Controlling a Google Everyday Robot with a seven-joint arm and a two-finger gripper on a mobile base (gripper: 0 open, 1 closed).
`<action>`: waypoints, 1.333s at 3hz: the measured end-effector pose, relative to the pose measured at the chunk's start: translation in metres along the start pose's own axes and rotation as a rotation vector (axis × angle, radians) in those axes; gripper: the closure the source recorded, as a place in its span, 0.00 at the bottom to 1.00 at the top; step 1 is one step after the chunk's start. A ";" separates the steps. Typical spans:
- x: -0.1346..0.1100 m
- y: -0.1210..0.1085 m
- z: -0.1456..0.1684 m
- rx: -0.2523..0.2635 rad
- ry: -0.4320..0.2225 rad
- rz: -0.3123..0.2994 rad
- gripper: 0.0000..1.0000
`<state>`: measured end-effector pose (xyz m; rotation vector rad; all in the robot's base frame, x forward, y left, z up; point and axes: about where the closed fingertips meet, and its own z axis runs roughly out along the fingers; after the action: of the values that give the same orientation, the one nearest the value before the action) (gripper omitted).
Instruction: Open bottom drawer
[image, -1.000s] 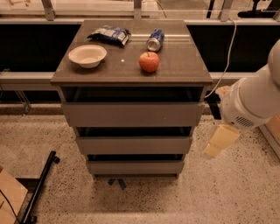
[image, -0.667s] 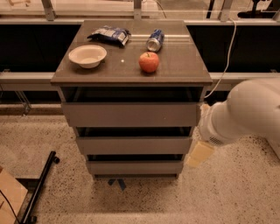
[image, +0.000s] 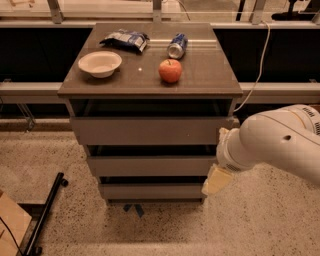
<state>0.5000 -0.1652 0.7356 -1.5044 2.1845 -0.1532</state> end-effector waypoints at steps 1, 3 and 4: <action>0.001 0.005 0.011 0.004 0.030 0.000 0.00; 0.017 0.028 0.077 0.073 0.075 -0.026 0.00; 0.032 0.024 0.110 0.081 0.038 0.039 0.00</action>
Offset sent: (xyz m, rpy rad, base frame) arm 0.0098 0.0101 -0.0992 -0.1605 -0.0758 -0.1395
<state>0.5194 -0.1650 0.6201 -1.4246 2.2080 -0.2562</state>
